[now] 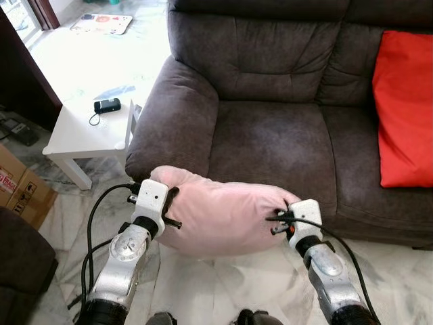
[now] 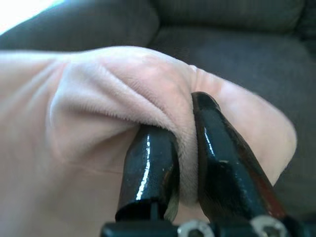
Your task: Move the pillow to the sofa from floor
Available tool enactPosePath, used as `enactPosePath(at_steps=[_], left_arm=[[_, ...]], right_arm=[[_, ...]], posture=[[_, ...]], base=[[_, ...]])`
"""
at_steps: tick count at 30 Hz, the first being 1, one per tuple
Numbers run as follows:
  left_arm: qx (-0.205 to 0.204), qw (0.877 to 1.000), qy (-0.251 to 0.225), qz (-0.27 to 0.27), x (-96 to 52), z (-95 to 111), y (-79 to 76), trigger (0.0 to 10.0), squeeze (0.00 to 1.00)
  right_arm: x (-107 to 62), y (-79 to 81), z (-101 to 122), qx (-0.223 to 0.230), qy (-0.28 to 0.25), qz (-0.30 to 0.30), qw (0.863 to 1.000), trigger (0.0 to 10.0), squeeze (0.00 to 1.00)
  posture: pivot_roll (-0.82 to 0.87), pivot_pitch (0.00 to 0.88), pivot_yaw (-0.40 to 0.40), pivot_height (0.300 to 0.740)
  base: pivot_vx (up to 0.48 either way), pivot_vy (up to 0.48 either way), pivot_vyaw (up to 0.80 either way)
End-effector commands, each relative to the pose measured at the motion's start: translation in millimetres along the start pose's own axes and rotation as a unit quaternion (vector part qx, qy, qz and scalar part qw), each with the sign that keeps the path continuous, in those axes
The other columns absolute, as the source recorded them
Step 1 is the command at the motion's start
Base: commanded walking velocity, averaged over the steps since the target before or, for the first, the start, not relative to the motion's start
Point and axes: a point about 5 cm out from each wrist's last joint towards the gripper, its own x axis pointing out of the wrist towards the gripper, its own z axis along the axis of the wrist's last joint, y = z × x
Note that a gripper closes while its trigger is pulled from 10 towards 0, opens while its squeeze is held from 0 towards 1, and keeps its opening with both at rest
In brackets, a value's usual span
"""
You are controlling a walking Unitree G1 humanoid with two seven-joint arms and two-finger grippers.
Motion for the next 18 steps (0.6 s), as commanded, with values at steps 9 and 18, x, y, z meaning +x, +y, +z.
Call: enactPosePath(at_steps=[9,18], left_arm=[[0.007,0.999,-0.048,0.022,5.8,16.2,4.3,10.0,0.0],[0.011,0.998,-0.052,0.018,7.1,16.4,2.1,10.0,0.0]], right_arm=[[10.1,-2.7,41.0,0.043,-0.094,-0.045,0.994,10.0,0.0],[10.8,0.2,45.9,0.053,-0.099,-0.049,0.992,10.0,0.0]], posture=[[0.09,0.175,-0.013,0.74],[0.09,0.177,-0.01,0.74]], base=[[0.0,0.0,0.0],[0.0,0.0,-0.75]])
